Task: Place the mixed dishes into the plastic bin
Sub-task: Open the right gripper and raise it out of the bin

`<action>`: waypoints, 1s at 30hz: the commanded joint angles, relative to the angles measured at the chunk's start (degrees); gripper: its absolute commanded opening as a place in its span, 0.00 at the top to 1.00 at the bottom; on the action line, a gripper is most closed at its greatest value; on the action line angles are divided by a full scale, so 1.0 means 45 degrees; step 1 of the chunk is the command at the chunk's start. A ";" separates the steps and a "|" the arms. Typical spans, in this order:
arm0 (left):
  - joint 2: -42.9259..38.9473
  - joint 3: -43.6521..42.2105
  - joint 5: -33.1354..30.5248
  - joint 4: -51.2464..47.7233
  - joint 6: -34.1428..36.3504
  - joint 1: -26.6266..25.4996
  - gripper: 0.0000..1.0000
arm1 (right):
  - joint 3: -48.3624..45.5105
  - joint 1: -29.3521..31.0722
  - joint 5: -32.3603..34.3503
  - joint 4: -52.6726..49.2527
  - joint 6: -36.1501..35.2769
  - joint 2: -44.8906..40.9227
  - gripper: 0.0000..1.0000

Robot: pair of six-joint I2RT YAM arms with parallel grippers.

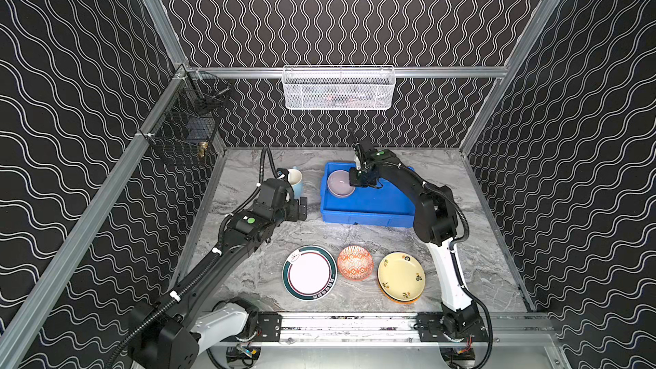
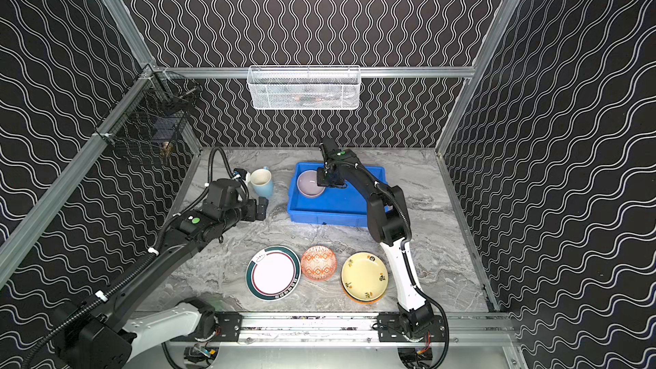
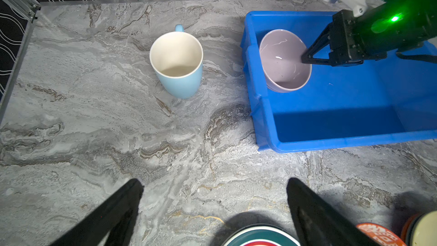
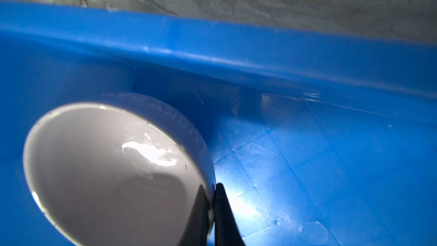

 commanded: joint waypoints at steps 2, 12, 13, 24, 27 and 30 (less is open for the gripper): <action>0.0015 0.0091 0.0048 0.0355 -0.0020 -0.0004 0.01 | 0.0016 -0.0006 -0.0065 0.0412 0.0152 0.0009 0.81; -0.0129 0.0085 0.0262 0.0272 -0.0179 -0.0007 0.01 | -0.0766 -0.0014 0.0389 0.0187 -0.0605 -0.2302 0.50; -0.0178 0.0078 0.0332 0.0264 -0.0219 -0.0005 0.01 | -0.0671 -0.0027 0.0478 -0.0094 -0.0720 -0.2586 0.49; -0.0745 -0.0577 0.0926 0.0370 -0.0520 -0.0007 0.01 | -0.7419 0.1867 0.0632 -0.1625 -0.0067 -0.8983 0.48; -0.0816 -0.0693 0.0604 0.0247 -0.0186 -0.0008 0.01 | -0.9568 0.2872 0.0776 -0.1907 0.0820 -1.0471 0.48; -0.0871 -0.0774 0.0610 0.0272 -0.0158 -0.0007 0.01 | -1.1483 0.3795 0.0799 -0.1694 0.1886 -1.1460 0.48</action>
